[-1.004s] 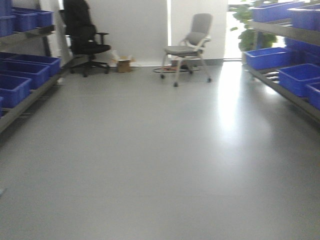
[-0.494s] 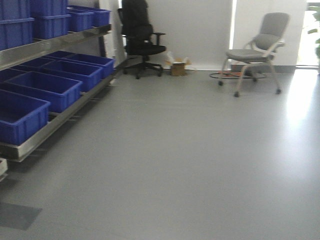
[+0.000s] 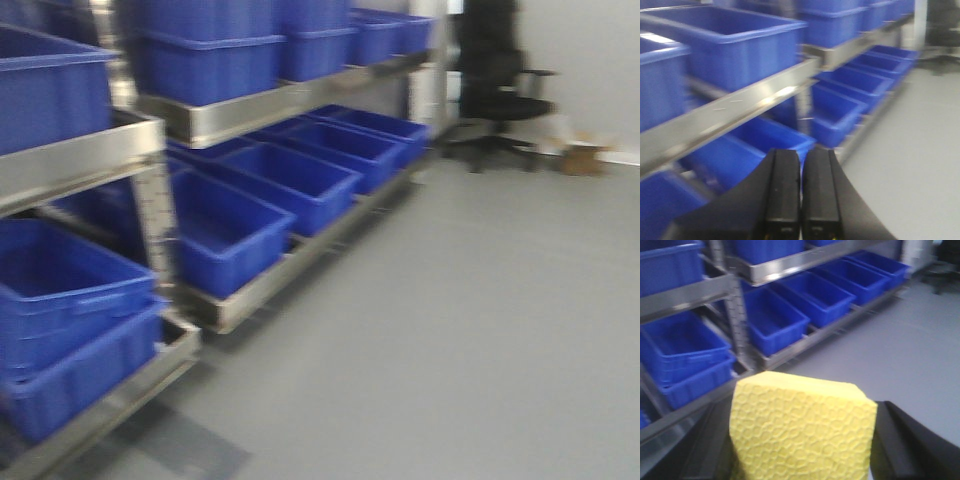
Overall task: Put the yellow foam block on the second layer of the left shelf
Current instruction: 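Drive the base to the shelf while holding the cube in the right gripper, then approach the blue bin on the shelf's second level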
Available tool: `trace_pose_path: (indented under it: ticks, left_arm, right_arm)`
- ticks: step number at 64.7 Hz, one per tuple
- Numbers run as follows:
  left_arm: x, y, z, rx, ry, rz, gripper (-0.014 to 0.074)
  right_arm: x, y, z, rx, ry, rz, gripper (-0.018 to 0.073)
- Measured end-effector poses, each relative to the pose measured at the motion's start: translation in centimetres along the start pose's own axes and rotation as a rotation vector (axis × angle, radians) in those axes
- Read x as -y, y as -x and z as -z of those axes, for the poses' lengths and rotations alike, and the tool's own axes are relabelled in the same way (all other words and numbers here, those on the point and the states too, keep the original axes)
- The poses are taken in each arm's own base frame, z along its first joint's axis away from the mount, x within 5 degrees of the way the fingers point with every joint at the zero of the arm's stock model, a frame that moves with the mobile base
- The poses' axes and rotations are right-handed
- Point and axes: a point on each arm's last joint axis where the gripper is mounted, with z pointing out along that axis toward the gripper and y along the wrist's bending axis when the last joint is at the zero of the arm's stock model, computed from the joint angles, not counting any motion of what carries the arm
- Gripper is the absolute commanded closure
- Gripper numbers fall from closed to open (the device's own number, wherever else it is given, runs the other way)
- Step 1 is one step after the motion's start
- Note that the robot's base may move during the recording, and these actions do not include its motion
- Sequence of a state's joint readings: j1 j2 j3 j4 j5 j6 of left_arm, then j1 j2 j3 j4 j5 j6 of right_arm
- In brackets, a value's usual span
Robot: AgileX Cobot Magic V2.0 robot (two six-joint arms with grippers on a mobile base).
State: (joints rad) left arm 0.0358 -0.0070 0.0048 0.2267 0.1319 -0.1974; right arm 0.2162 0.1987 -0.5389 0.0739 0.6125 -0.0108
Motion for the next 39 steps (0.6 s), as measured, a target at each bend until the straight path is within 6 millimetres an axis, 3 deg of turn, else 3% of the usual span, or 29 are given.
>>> trace_pose_path:
  ticks: [39]
  left_arm:
    - [0.00, 0.00, 0.00, 0.000, 0.000, 0.000, 0.0460]
  right_arm:
    - [-0.01, 0.00, -0.03, -0.002, 0.002, 0.000, 0.0282]
